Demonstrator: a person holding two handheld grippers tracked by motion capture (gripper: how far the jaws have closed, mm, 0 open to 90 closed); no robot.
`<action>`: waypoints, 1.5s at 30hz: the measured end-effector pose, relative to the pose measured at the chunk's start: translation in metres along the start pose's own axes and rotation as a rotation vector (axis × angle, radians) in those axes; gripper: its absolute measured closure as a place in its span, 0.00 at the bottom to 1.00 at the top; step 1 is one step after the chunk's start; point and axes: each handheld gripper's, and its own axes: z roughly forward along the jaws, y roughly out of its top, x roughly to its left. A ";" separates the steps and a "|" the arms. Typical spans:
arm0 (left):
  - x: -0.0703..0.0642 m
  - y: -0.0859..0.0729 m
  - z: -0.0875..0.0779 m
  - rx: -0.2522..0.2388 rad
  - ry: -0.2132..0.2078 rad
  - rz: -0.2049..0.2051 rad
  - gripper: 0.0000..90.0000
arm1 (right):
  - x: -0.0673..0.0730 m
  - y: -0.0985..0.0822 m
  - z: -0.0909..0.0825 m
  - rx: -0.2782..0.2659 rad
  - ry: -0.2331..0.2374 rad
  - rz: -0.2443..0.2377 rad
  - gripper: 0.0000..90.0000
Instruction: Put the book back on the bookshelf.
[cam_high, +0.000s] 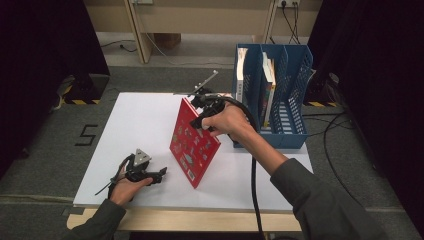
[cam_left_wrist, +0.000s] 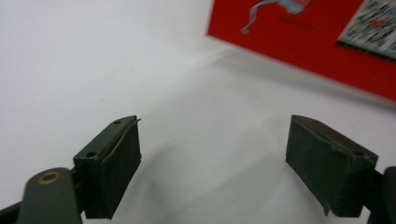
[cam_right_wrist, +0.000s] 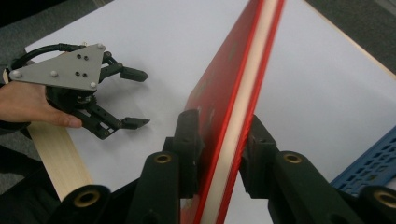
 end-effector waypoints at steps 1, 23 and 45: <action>0.002 0.000 0.000 -0.002 0.005 -0.007 0.19 | -0.001 -0.001 -0.003 0.003 -0.002 -0.002 0.82; 0.015 -0.002 0.002 0.050 0.020 0.002 0.19 | -0.036 -0.060 -0.081 -0.032 -0.149 0.075 0.88; 0.019 -0.002 0.003 0.056 0.003 -0.032 0.17 | -0.052 -0.110 -0.166 -0.117 -0.247 0.191 0.88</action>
